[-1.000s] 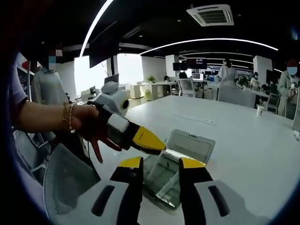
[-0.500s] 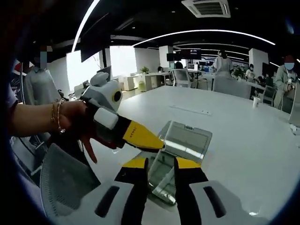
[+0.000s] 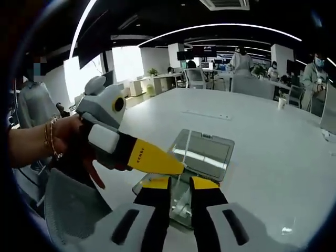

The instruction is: Insert the divider into the dual guide fixture by aligning both edges with the guide slots and pushing it downward to the bottom, including one-sided entry, uneven engagement, binding, and posture correction.

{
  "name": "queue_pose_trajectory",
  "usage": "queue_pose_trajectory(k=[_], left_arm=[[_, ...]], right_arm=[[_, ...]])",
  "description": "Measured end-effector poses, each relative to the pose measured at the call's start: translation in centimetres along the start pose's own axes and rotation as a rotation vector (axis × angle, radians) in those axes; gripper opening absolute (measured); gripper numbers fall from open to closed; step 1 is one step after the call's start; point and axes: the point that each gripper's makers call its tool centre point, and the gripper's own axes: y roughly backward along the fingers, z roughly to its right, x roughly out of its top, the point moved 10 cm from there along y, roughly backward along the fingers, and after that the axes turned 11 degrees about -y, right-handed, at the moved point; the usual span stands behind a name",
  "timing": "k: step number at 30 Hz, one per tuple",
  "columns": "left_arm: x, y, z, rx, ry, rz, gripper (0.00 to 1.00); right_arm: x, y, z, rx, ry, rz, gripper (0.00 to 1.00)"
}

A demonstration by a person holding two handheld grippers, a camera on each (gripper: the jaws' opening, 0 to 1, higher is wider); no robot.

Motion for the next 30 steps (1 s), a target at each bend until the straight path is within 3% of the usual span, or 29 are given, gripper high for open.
queue_pose_trajectory(k=[17, 30], left_arm=[[0.02, -0.03, -0.29, 0.004, -0.012, -0.009, 0.30], [0.04, 0.09, -0.59, -0.002, -0.018, -0.009, 0.30]], right_arm=[[0.02, -0.28, 0.06, -0.012, -0.045, -0.021, 0.00], [0.31, -0.42, -0.08, -0.023, -0.065, -0.042, 0.00]])
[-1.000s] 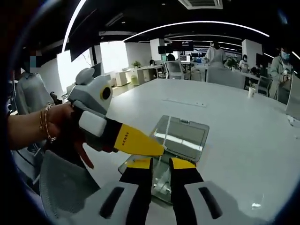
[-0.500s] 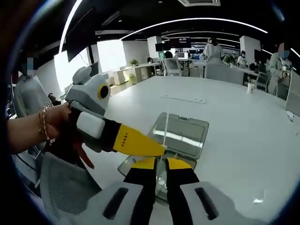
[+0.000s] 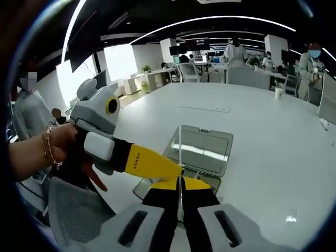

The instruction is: Insert the divider into the dual guide fixture by aligning both edges with the guide slots and pushing it downward to the bottom, including one-sided entry, uneven engagement, binding, and posture correction.

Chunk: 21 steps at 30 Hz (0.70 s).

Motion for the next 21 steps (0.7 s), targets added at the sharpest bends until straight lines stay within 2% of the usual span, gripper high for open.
queue_pose_trajectory(k=[11, 16, 18, 19, 21], left_arm=[[-0.3, 0.1, -0.1, 0.012, -0.003, 0.008, 0.30], [-0.4, 0.4, -0.1, 0.013, -0.014, 0.036, 0.30], [-0.5, 0.7, -0.3, 0.010, -0.023, 0.056, 0.25], [-0.5, 0.9, -0.9, 0.046, -0.053, 0.060, 0.20], [-0.6, 1.5, -1.2, 0.024, -0.034, 0.072, 0.17]], right_arm=[[0.2, -0.3, 0.5, 0.036, -0.031, -0.029, 0.00], [0.3, -0.4, 0.6, 0.051, -0.016, -0.035, 0.00], [0.5, -0.4, 0.6, 0.048, -0.010, -0.033, 0.00], [0.6, -0.3, 0.4, 0.061, -0.022, -0.032, 0.00], [0.7, -0.3, 0.0, 0.070, -0.018, -0.031, 0.00]])
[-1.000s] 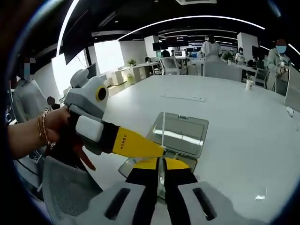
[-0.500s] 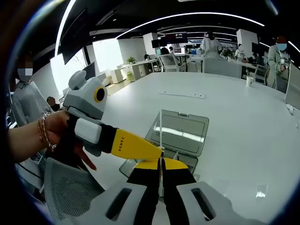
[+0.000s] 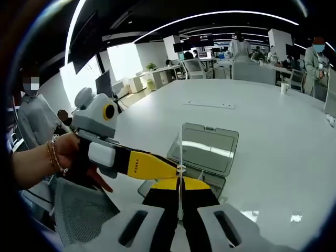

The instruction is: Insert the divider into the dual guide fixture by aligning both edges with the guide slots and pushing it downward to the bottom, including one-sided entry, uneven engagement, binding, and posture correction.

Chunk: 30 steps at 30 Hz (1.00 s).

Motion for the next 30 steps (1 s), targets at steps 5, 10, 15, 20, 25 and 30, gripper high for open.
queue_pose_trajectory(k=[5, 10, 15, 20, 25, 30], left_arm=[[0.1, 1.2, -0.3, -0.058, 0.002, 0.033, 0.23], [0.5, 2.4, -0.9, -0.065, -0.034, 0.029, 0.32], [0.8, 3.0, -0.7, -0.107, -0.090, 0.033, 0.42], [0.7, 3.9, 0.0, -0.149, -0.259, 0.022, 0.60], [0.5, 4.8, 0.6, -0.163, -0.384, 0.048, 0.69], [0.1, 6.4, 0.6, -0.150, -0.526, 0.037, 0.75]], right_arm=[[0.4, 0.1, -1.3, -0.004, 0.016, 0.025, 0.00], [0.6, 0.2, -2.0, -0.031, 0.017, 0.035, 0.00], [1.0, 0.4, -2.2, -0.066, 0.016, 0.046, 0.00], [0.8, 0.3, -2.2, -0.110, -0.001, 0.015, 0.00], [0.4, 0.0, -2.2, -0.148, -0.016, -0.022, 0.00], [0.5, -0.4, -2.4, -0.180, -0.066, -0.047, 0.00]])
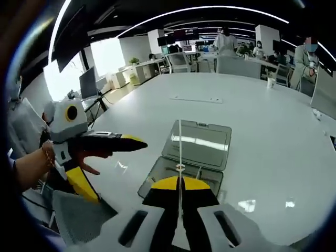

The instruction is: Insert the divider into the dual guide fixture by aligning both edges with the guide slots and pushing it downward to the bottom, including one-sided entry, uneven engagement, binding, and posture correction.

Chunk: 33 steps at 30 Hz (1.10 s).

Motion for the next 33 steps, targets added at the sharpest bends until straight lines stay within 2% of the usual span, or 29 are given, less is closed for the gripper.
queue_pose_trajectory(k=[3, 6, 8, 11, 15, 22, 27, 33], left_arm=[[-0.4, 1.2, -0.1, -0.001, -0.044, -0.017, 0.76], [-0.5, 2.5, -0.2, -0.003, -0.078, -0.002, 0.77], [-0.5, 3.2, -0.3, -0.002, -0.105, 0.008, 0.78], [-0.4, 4.4, -0.3, -0.009, -0.162, 0.013, 0.79], [-0.6, 5.5, -0.3, -0.020, -0.214, 0.004, 0.82], [-0.9, 7.2, -0.4, -0.020, -0.249, 0.001, 0.83], [-1.2, 7.9, -0.5, -0.005, -0.247, 0.012, 0.83], [-1.4, 8.2, -0.6, 0.010, -0.271, -0.008, 0.82]], right_arm=[[0.2, -0.5, -0.3, -0.033, -0.055, -0.032, 0.00], [0.1, -1.0, -0.8, -0.052, -0.147, -0.070, 0.00], [0.1, -1.4, -0.9, -0.089, -0.166, -0.089, 0.00], [0.1, -2.0, -1.4, -0.091, -0.223, -0.104, 0.00], [-0.3, -3.3, -2.1, -0.124, -0.250, -0.138, 0.00], [-1.3, -5.3, -2.9, -0.169, -0.337, -0.200, 0.00], [-1.5, -6.2, -3.3, -0.205, -0.321, -0.235, 0.00], [-1.2, -6.9, -3.3, -0.223, -0.324, -0.269, 0.00]])
